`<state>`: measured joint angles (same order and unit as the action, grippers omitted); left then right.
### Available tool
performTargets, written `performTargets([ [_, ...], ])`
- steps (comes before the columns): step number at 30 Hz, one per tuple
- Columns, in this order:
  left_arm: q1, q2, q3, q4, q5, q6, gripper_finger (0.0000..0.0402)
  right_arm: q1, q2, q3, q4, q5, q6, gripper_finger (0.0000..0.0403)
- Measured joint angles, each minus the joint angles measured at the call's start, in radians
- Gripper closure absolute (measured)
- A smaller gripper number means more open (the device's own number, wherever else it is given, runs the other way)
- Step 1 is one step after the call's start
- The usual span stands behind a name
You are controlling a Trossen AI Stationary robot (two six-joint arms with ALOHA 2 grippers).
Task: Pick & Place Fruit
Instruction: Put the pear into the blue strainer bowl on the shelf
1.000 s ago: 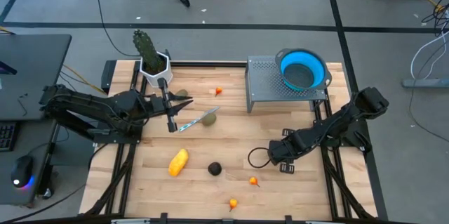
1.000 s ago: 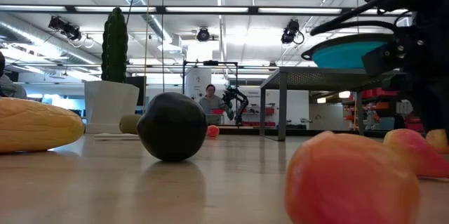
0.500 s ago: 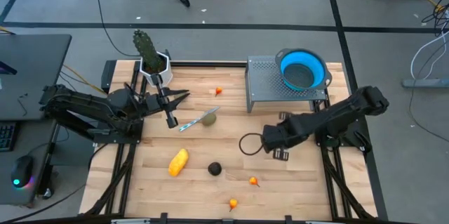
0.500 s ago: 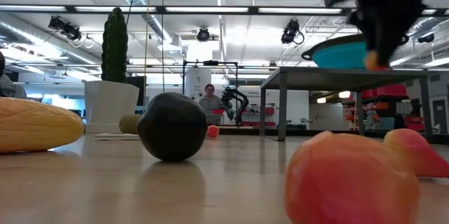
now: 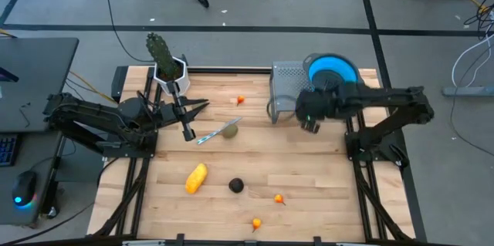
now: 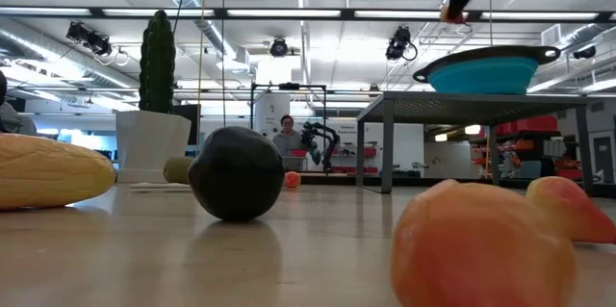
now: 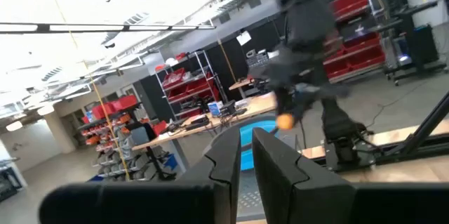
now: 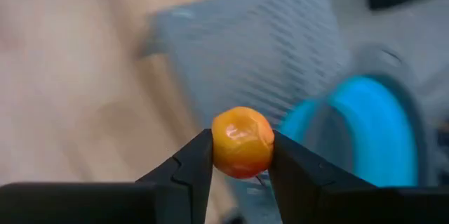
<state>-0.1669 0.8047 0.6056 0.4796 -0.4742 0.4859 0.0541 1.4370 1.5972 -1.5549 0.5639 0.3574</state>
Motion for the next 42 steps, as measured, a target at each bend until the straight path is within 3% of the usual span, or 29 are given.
performTargets([
  [11, 0.000, 0.000, 0.000, -0.001, 0.002, -0.036, 0.0356, -0.366, -0.073, -0.001, -0.011, -0.040, -0.061, 0.0270],
  [16, 0.000, 0.000, 0.000, -0.006, 0.001, -0.073, 0.0356, -0.463, -0.071, -0.001, 0.019, -0.125, -0.111, 0.0266],
  [21, 0.000, 0.000, 0.000, -0.005, 0.000, -0.082, 0.0356, -0.521, -0.071, -0.001, 0.029, -0.107, -0.132, 0.0238],
  [31, 0.000, 0.000, 0.000, -0.019, -0.004, -0.107, 0.0356, -0.538, -0.071, -0.001, 0.081, -0.118, -0.139, 0.0192],
  [38, 0.000, 0.000, 0.000, -0.016, -0.012, -0.095, 0.0356, -0.459, -0.071, -0.002, 0.220, -0.490, -0.154, 0.0192],
  [42, 0.000, 0.000, 0.000, -0.018, -0.012, -0.094, 0.0356, -0.345, -0.071, -0.032, 0.303, -0.568, -0.200, 0.0192],
])
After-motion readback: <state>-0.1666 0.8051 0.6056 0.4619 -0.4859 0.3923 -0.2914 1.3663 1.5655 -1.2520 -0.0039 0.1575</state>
